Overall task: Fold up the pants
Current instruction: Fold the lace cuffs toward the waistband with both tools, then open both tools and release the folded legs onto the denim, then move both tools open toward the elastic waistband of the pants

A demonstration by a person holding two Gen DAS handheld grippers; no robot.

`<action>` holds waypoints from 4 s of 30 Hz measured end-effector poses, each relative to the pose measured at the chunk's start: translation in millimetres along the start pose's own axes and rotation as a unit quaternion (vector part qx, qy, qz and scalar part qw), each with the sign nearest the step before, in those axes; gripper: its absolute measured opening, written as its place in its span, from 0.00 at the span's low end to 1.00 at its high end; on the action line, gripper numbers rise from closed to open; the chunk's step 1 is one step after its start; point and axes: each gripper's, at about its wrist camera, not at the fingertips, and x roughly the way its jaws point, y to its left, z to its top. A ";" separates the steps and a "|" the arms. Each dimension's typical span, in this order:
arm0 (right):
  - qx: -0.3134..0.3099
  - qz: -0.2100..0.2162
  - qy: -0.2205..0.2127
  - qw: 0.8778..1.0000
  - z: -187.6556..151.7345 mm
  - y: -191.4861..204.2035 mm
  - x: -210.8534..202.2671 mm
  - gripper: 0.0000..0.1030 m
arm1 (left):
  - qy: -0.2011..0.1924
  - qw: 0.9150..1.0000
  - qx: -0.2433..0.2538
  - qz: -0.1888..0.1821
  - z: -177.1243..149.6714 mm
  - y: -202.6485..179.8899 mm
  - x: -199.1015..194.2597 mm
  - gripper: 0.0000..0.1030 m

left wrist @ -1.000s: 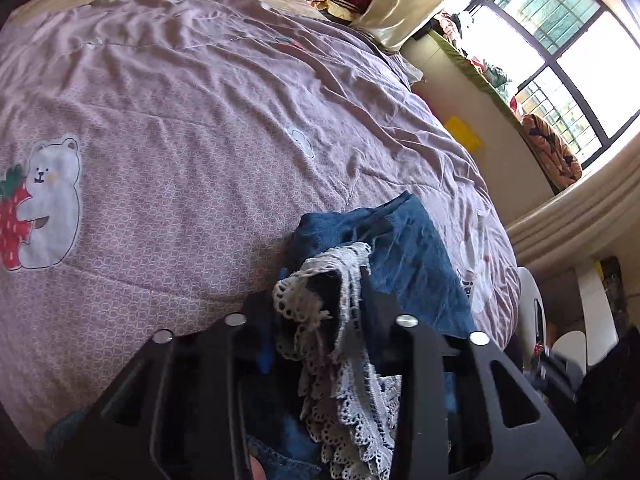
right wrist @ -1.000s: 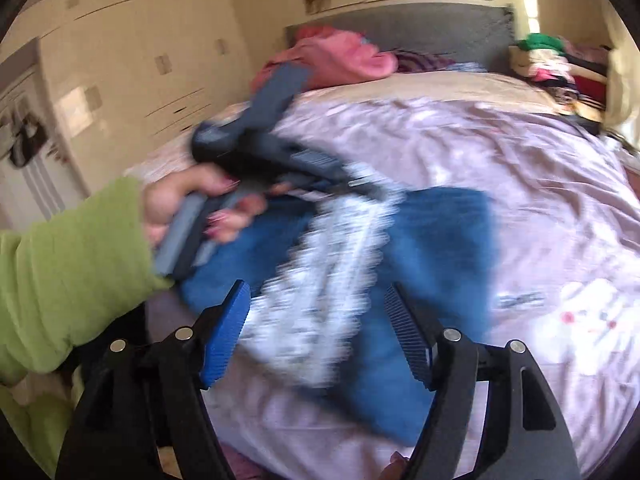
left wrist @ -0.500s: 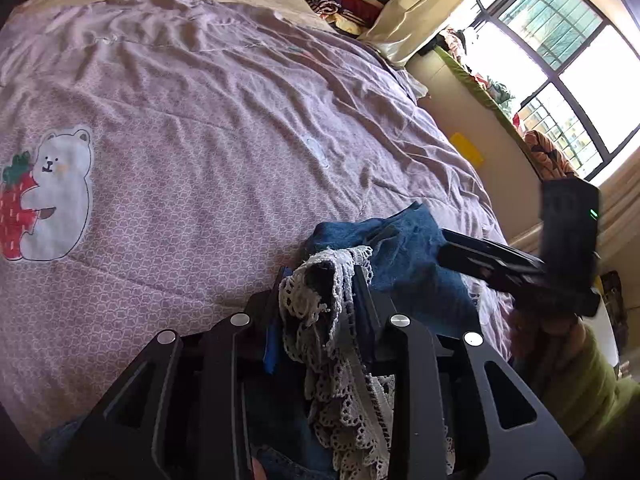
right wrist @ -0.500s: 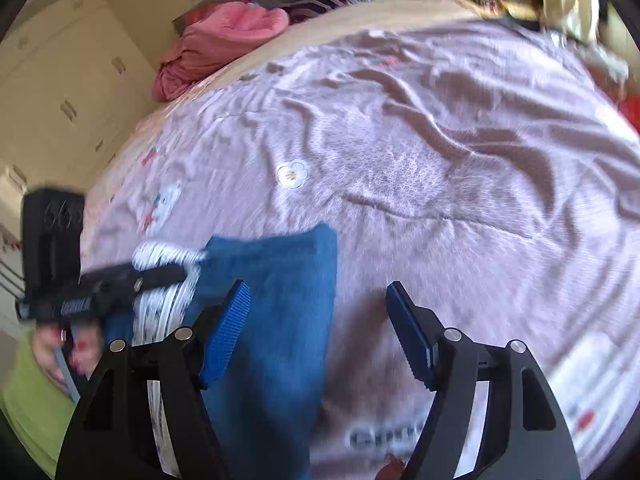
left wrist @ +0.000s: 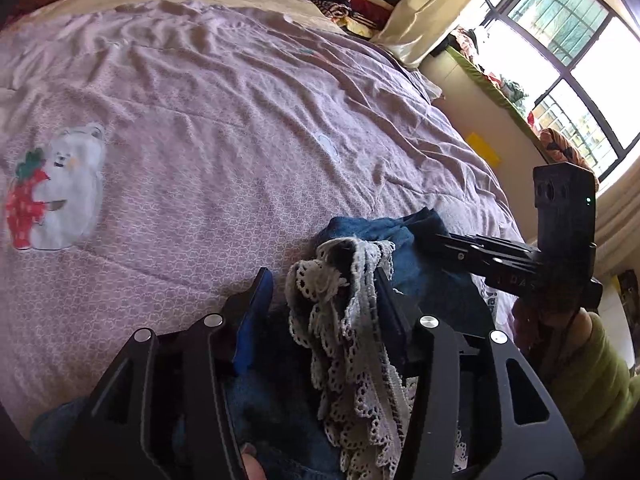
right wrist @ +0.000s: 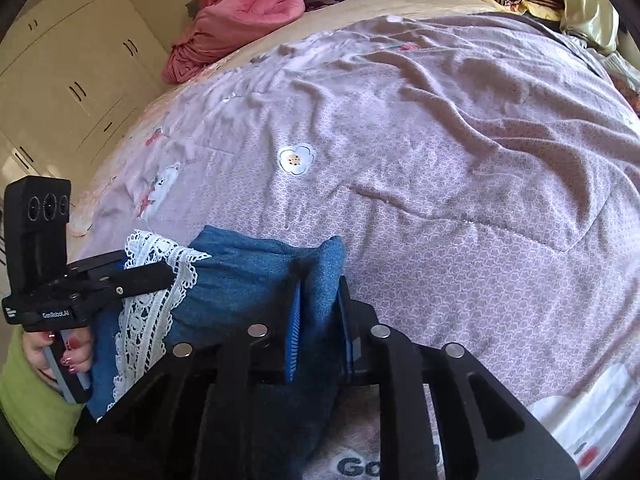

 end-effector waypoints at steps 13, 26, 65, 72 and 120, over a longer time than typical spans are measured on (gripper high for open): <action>-0.035 -0.011 -0.062 0.997 -41.1 21.7 -79.8 0.58 | -0.077 0.994 0.012 0.081 -39.2 -34.7 -90.8 0.66; -0.060 -0.019 -0.073 0.995 -90.6 41.1 -113.0 0.71 | -0.064 0.994 -0.005 0.093 -100.7 -59.7 -115.9 0.72; -0.039 0.015 -0.006 0.999 -140.4 47.7 -81.1 0.67 | 0.013 0.992 -0.119 0.039 -154.3 -52.5 -72.0 0.07; -0.050 -0.007 -0.007 0.999 -136.9 49.5 -77.0 0.67 | 0.011 0.993 -0.096 0.066 -155.0 -56.5 -79.1 0.08; -0.170 -0.040 -0.049 0.983 -90.6 158.8 -90.6 0.86 | -0.100 0.969 -0.071 0.214 -155.3 -24.7 -176.2 0.79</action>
